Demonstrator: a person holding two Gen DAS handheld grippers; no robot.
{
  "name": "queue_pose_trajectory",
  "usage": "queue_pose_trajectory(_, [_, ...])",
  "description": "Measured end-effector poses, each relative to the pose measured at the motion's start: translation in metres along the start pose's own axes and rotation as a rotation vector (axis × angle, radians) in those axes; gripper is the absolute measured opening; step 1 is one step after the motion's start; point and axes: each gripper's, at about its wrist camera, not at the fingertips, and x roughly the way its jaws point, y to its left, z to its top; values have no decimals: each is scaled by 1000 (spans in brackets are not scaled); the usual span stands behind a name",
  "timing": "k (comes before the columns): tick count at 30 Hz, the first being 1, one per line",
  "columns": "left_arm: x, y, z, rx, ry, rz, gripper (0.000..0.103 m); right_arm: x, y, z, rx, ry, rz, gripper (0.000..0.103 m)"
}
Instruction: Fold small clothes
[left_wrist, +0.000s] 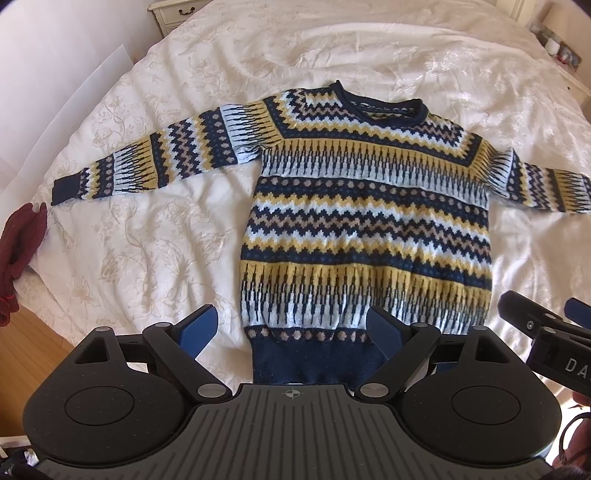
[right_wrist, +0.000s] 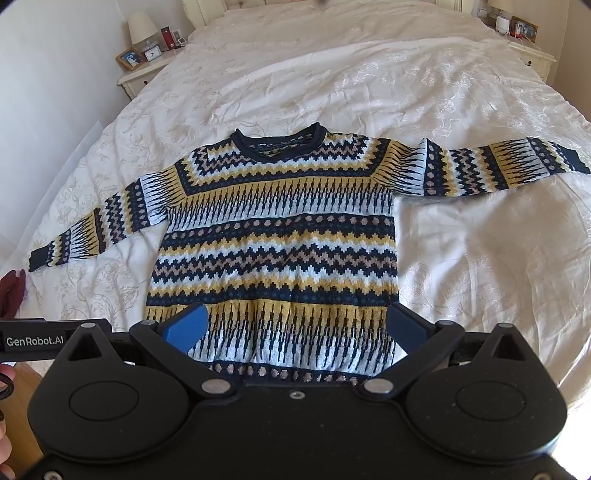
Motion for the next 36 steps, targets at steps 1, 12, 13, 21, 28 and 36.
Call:
queue_pose_trajectory(1, [1,1,1,0,2,-1,88,1,1,0,-1,2,0,102])
queue_pose_trajectory(12, [13,9,11,0,26,-4,88,12,10,8,-3,26,-4,102])
queue_pose_trajectory(13, [14,9,13,0,29,-5,88,13,11,9,-3,27,-5,102])
queue_pose_trajectory(21, [26,11,27,11,46,-4,88,26,14,18,17,43,-12,102])
queue_pose_trajectory(28, [39,13,42,24,65,-2,88,39,16,28,44,46,-21,102])
queue_pose_trajectory(36, [56,14,61,46,85,-6,88,55,21,41,40,43,-59,102])
